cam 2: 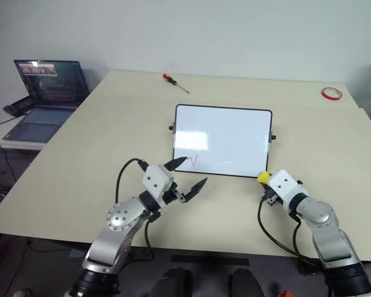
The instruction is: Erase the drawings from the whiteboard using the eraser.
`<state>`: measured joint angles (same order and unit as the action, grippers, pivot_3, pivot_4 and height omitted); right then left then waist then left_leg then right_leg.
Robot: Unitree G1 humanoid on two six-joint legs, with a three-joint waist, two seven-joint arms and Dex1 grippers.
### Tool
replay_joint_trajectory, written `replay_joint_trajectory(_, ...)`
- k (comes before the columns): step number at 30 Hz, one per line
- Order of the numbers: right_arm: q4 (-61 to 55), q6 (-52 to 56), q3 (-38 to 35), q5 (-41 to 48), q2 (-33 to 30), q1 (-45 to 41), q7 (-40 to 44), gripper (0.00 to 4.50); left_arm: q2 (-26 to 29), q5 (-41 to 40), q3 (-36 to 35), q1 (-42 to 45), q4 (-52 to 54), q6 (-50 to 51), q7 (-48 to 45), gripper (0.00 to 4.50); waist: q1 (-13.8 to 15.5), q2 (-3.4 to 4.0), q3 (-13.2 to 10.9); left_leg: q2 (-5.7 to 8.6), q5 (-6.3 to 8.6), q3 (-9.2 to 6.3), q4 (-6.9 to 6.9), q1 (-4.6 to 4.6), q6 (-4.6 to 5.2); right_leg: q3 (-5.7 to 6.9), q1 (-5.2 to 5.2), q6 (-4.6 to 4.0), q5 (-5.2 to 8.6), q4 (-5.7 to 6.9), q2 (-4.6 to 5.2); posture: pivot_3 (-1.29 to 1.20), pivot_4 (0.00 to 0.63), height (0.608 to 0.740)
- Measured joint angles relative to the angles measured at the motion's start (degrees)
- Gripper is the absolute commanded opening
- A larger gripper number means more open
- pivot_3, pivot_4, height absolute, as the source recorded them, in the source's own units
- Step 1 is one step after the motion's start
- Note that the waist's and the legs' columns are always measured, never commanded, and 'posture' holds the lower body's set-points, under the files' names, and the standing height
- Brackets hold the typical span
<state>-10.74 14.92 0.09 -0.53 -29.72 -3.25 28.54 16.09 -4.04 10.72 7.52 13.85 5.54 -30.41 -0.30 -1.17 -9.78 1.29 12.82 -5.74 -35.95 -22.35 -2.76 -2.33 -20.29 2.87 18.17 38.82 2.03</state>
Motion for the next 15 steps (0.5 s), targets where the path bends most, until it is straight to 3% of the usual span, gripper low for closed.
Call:
replay_joint_trajectory(9, -24.7, 10.8, -9.9, 15.9, 6.0, 7.6, -3.1, 1.18, 2.3, -0.2, -3.0, -3.5, 3.1, 0.8, 1.2, 4.5, 0.0, 0.05, 0.0, 0.03, 0.02, -0.09, 0.1, -0.58, -0.03, 0.06, -0.58, -0.26, -0.11, 0.02, 0.01, 0.0, 0.15, 0.74)
replay_joint_trajectory(15, -33.8, 13.5, -15.1, 18.3, 7.1, 24.9, -4.8, 1.18, 3.1, -0.4, -5.3, -11.5, 8.4, 2.9, 2.5, 4.5, 0.2, 0.03, 0.0, 0.03, 0.06, -0.07, 0.13, -0.57, -0.06, 0.07, -0.57, -0.21, 0.01, -0.02, 0.1, 0.0, 0.15, 0.74)
